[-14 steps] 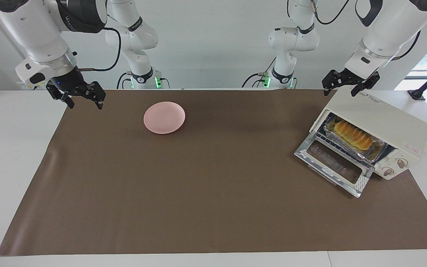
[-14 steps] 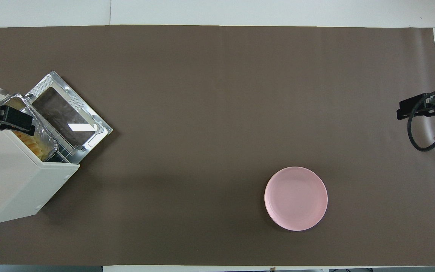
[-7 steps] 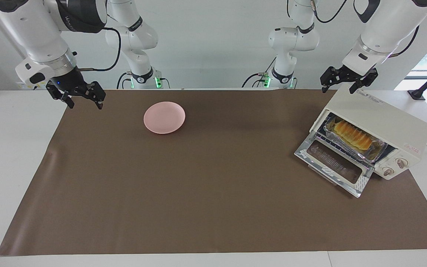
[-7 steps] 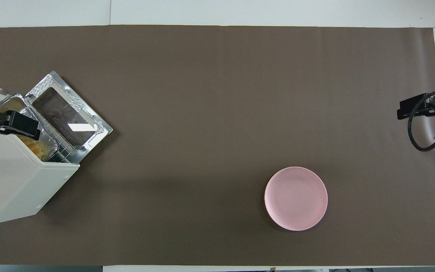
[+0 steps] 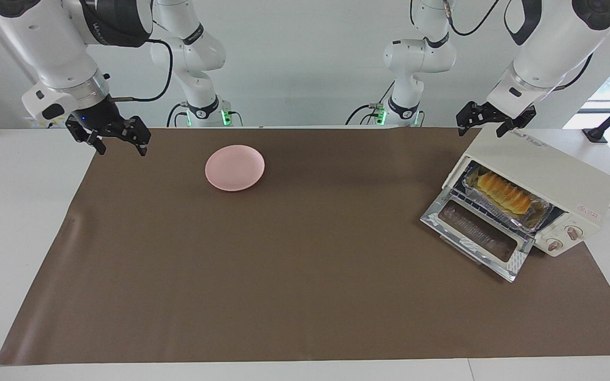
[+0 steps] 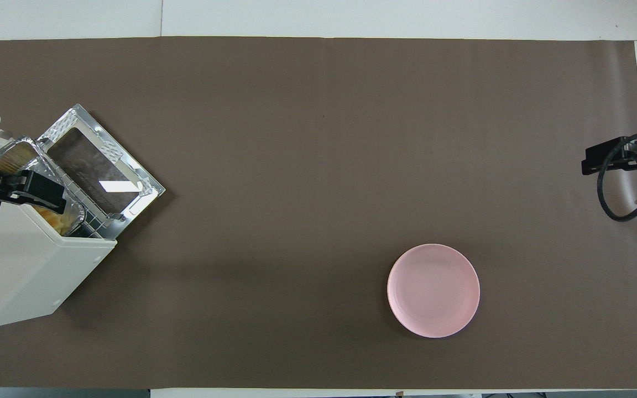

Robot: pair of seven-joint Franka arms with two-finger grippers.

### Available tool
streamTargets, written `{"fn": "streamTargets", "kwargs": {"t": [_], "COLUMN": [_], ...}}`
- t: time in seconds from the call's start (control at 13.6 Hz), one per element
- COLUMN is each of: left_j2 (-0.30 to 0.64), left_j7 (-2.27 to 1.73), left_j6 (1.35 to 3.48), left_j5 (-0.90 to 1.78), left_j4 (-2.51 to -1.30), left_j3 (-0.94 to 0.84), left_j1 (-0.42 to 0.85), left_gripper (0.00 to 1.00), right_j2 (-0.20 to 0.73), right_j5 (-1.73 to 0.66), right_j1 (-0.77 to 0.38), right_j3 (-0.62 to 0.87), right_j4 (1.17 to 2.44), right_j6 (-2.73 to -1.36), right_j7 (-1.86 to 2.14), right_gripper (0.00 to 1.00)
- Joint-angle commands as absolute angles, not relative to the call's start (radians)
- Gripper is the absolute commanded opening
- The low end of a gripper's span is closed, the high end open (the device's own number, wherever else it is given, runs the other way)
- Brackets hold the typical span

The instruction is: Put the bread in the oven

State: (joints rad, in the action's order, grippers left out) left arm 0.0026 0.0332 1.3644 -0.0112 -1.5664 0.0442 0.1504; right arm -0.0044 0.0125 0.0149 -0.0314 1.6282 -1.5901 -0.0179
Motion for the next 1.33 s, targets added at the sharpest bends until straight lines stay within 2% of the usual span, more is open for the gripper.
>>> {"fn": "streamTargets", "kwargs": {"t": [0.0,0.52,0.74,1.25], "left_j2": [-0.012,-0.012,-0.011,-0.011], "left_j7": [0.049,0.04,0.038,0.04], "left_j6": [1.371,1.388,1.494,1.539], "left_j5": [-0.006,-0.011,0.0,0.002], "left_j4": [-1.578,-1.586,-1.586,-1.588], "left_j3": [0.031,0.034,0.031,0.031], "left_j1": [0.132,0.13,0.121,0.121], "left_gripper": [1.0,1.0,1.0,1.0], "right_j2": [-0.025,-0.026,-0.025,-0.026], "right_j5": [0.023,0.023,0.023,0.023], "right_j1": [0.031,0.031,0.031,0.031], "right_j3": [-0.02,-0.02,-0.021,-0.021], "right_j4": [1.651,1.651,1.651,1.651], "right_j6": [-1.588,-1.588,-1.588,-1.586], "right_j7": [0.002,0.002,0.002,0.002], "right_gripper": [1.0,1.0,1.0,1.0]}}
